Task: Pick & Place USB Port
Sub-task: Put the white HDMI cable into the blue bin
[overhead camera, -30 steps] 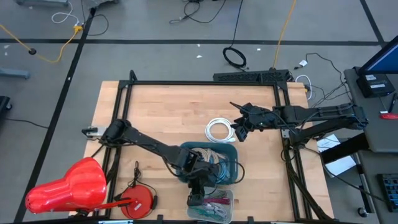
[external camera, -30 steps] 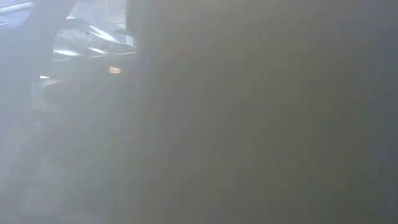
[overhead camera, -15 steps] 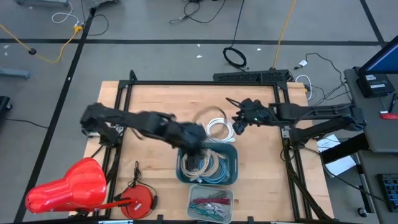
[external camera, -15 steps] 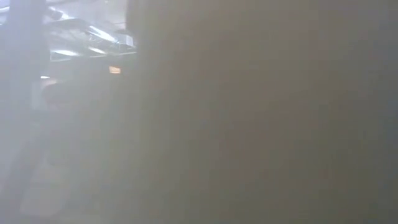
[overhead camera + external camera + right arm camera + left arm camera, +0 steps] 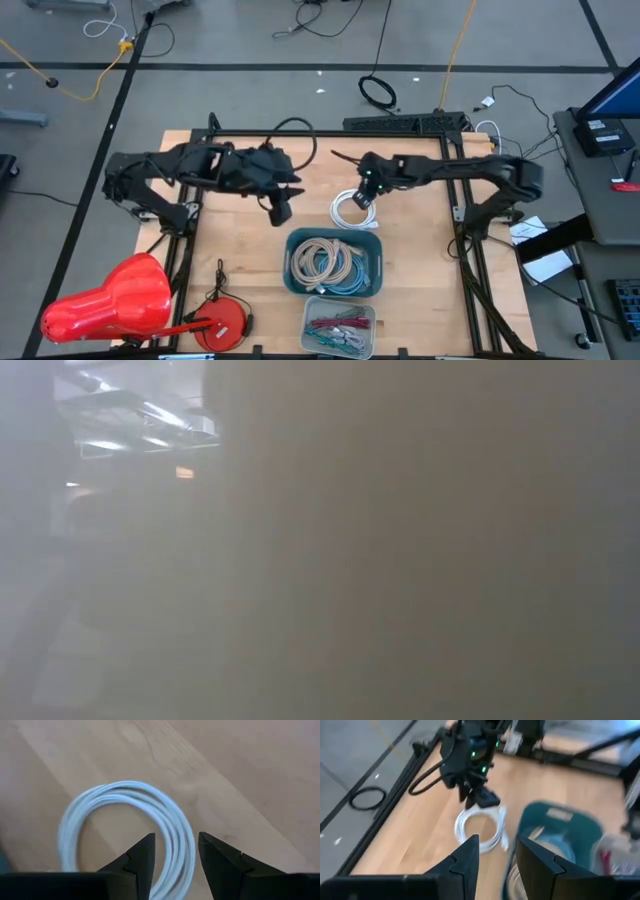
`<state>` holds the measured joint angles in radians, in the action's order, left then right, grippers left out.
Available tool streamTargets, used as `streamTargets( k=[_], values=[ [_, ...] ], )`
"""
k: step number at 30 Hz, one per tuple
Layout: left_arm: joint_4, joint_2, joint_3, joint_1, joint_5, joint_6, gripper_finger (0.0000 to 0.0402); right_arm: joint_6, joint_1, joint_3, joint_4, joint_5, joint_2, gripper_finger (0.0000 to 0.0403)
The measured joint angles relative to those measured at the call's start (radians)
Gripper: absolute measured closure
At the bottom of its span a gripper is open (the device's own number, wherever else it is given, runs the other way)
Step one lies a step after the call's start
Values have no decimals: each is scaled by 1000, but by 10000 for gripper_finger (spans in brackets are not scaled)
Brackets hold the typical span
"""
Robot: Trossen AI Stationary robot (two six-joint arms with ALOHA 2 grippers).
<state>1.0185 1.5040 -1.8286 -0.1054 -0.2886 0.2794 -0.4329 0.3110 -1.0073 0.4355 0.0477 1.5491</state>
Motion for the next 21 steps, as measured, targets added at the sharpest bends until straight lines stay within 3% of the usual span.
streamTargets(
  k=[6,15,18,21],
  values=[
    [118,0,0,61,52,-106,275,3,16,0,-15,-24,140,261],
    [136,0,0,101,89,-178,275,8,2,-5,-5,-51,275,263],
    [138,0,0,106,90,-172,275,-17,1,-5,9,-29,300,289],
    [138,0,0,106,89,-164,275,-6,1,-4,22,-18,321,355]
  ],
)
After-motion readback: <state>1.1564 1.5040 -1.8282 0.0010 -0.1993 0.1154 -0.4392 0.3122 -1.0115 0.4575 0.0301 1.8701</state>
